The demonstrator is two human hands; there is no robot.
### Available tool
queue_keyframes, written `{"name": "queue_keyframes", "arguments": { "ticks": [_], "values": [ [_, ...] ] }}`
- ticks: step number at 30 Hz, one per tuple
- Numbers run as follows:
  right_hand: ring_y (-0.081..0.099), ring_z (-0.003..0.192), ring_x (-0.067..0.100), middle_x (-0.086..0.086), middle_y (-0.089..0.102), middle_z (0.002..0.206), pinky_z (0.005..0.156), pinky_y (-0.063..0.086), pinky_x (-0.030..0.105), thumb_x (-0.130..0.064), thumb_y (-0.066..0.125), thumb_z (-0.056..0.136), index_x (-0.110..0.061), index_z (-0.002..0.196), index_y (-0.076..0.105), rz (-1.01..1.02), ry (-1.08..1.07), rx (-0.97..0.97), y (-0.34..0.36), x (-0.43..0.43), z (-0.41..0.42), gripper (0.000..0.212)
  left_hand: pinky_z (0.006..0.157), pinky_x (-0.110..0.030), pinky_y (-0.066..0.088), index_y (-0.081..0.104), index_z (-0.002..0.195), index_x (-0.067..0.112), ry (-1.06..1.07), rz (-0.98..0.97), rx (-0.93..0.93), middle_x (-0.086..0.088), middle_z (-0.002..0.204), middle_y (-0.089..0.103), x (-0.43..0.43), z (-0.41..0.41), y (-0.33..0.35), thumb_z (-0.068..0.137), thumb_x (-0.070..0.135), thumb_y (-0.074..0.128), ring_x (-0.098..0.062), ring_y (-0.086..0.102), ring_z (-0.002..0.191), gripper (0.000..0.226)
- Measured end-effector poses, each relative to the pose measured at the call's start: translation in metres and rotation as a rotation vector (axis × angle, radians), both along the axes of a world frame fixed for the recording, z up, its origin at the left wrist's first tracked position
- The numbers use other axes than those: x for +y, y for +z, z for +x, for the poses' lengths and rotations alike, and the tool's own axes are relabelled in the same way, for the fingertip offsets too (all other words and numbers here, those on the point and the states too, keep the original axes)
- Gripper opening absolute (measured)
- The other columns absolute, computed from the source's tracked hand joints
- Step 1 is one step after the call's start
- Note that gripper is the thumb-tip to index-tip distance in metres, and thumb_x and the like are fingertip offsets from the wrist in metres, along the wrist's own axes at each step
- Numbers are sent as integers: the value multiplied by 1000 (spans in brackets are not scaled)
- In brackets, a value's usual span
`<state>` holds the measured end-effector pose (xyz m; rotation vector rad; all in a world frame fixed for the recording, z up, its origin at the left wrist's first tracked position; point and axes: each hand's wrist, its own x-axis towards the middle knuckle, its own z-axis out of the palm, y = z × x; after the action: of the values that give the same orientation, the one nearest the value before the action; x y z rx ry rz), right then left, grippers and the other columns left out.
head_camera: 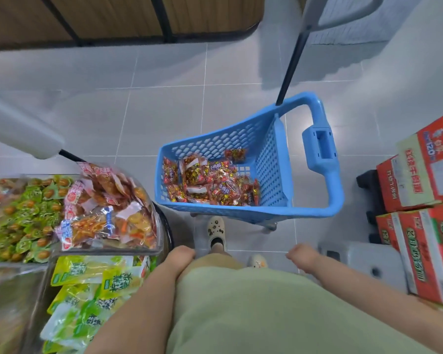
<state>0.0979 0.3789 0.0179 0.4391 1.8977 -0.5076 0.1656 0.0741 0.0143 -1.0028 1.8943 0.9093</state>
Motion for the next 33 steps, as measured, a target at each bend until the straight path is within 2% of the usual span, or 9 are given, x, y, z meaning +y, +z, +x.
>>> {"name": "queue_keyframes", "arguments": {
  "ticks": [3,6,10,15,20,24,26,29,33],
  "values": [
    [48,68,22,12,52,86,56,34,23,-11,43,93,-12,76,47,-28,-70,2,4,-22,-26,17,63,-25,38,54,63,18,-4,67,-11,0,70,56,-22,-30,7,93,15,49,-14,50,68,30],
    [47,60,9,4,52,84,54,38,18,-11,43,96,-19,71,46,-70,-42,38,16,-52,-59,26,60,-22,41,54,67,16,130,134,49,0,70,55,-46,-63,8,92,10,52,-13,50,62,25],
    [47,69,21,10,52,81,54,34,23,-14,43,94,-11,78,49,-131,-27,89,27,-94,-100,18,46,-24,32,51,75,13,180,163,-17,-4,68,52,-72,-112,8,96,14,44,-15,43,53,22],
    [42,62,18,9,48,71,54,31,24,-12,44,92,-9,75,48,-180,-25,130,26,-134,-144,18,61,-27,38,50,81,13,13,138,25,-9,87,55,-92,-172,2,98,18,41,-20,51,77,20],
    [44,60,18,6,47,62,57,33,29,-16,45,94,-9,73,48,-154,-40,154,2,-141,-178,22,53,-25,35,51,81,10,14,147,4,-13,85,56,-93,-203,-6,98,12,41,-21,50,72,20],
    [52,74,23,16,54,76,60,37,33,-12,43,94,-8,74,50,-33,-130,185,-45,-133,-197,21,48,-23,31,44,89,12,243,194,-54,-8,80,50,-85,-208,-25,100,15,40,-14,42,57,12],
    [54,78,25,16,56,88,60,40,30,-11,47,91,-9,94,52,56,-202,203,-69,-130,-203,6,51,-25,32,45,95,12,373,223,-93,-6,82,54,-78,-206,-39,101,20,42,-14,44,60,11],
    [57,100,32,22,52,118,74,46,32,-11,50,89,-2,128,40,167,-240,155,-104,-130,-205,41,58,-25,39,49,103,12,447,231,-118,-5,87,57,-65,-198,-64,100,22,45,-16,51,71,10],
    [52,114,35,21,49,129,87,45,35,-14,52,90,-2,134,36,164,-229,80,-146,-136,-201,49,64,-29,45,55,107,10,427,189,-67,-5,90,62,-55,-191,-91,100,24,45,-17,58,79,18]
  ]
}}
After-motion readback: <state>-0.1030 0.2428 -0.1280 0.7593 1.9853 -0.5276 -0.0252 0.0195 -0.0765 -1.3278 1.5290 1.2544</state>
